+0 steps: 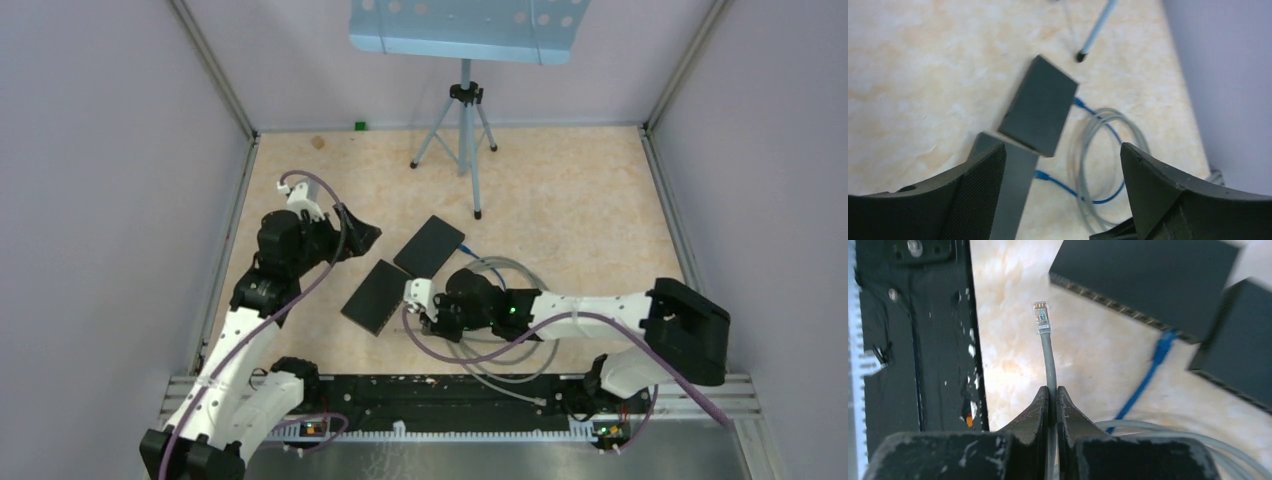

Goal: Insert the plug into the switch port
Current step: Pick up the connector from the center of the board.

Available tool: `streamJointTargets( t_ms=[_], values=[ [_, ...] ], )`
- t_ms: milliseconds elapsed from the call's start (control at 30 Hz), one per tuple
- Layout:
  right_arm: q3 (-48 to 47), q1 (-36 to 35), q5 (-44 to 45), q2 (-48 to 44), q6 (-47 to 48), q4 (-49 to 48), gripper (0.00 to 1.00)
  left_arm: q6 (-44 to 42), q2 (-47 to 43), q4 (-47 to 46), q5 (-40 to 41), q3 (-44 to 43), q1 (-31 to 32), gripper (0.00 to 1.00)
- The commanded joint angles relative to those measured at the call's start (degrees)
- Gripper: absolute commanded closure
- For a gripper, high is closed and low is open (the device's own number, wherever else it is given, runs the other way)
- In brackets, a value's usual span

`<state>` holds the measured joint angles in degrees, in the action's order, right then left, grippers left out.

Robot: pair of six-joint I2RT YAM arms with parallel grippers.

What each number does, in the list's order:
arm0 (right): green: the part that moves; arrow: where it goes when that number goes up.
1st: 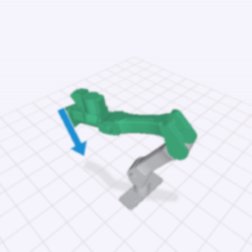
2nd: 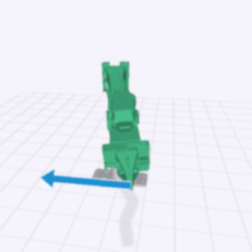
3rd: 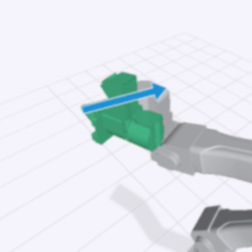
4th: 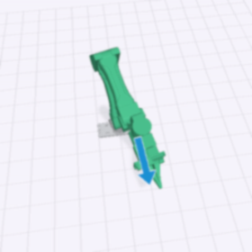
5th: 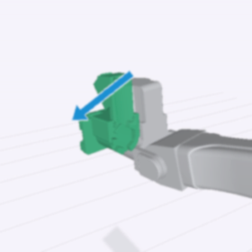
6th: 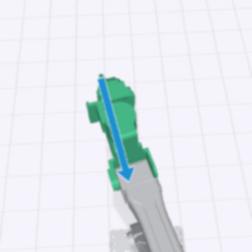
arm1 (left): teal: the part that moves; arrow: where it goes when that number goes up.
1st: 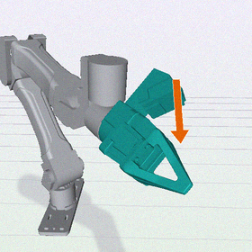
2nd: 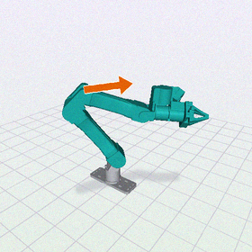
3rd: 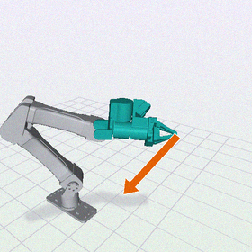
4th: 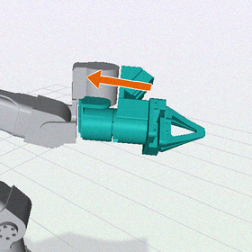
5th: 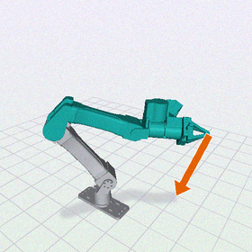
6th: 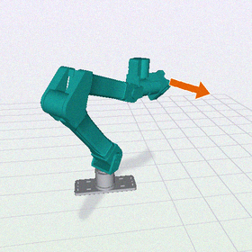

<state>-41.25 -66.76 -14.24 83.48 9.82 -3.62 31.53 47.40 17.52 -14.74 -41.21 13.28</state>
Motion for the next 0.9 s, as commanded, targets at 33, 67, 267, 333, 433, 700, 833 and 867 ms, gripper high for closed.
streamJointTargets(
  t_ms=[33, 67, 267, 333, 433, 700, 833, 867],
  values=[
    [-1.01, -0.61, 10.79, -11.24, -1.93, -6.91, 1.00, 0.30, -3.90, -8.14, -14.51, -4.85, 0.09, 0.11],
    [-0.92, -0.45, 11.77, -12.59, -2.18, -7.61, 1.00, 0.88, -4.30, -9.59, -16.68, -4.83, 0.10, 0.11],
    [-0.01, 0.56, 16.32, -19.76, -4.13, -9.95, 1.00, 4.94, -7.47, -25.90, -29.69, 0.75, 0.17, 0.13],
    [0.54, 0.73, 16.90, -22.12, -3.84, -10.46, 1.00, 6.87, -8.05, -31.33, -33.42, 2.84, 0.16, 0.13],
    [1.26, 0.84, 17.50, -25.40, -3.23, -10.78, 1.00, 9.48, -8.44, -38.47, -37.66, 5.20, 0.17, 0.16],
    [2.29, 1.03, 19.64, -32.27, -1.74, -10.33, 1.00, 12.64, -7.33, -45.69, -43.12, 6.06, 0.17, 0.23],
    [2.83, 1.05, 21.01, -35.06, -1.67, -11.51, 1.00, 16.38, -5.15, -51.46, -46.93, 6.39, 0.26, 0.25],
    [2.84, 1.12, 21.37, -35.54, -1.91, -11.89, 1.00, 16.92, -4.60, -52.19, -47.61, 6.33, 0.30, 0.25]
  ],
)
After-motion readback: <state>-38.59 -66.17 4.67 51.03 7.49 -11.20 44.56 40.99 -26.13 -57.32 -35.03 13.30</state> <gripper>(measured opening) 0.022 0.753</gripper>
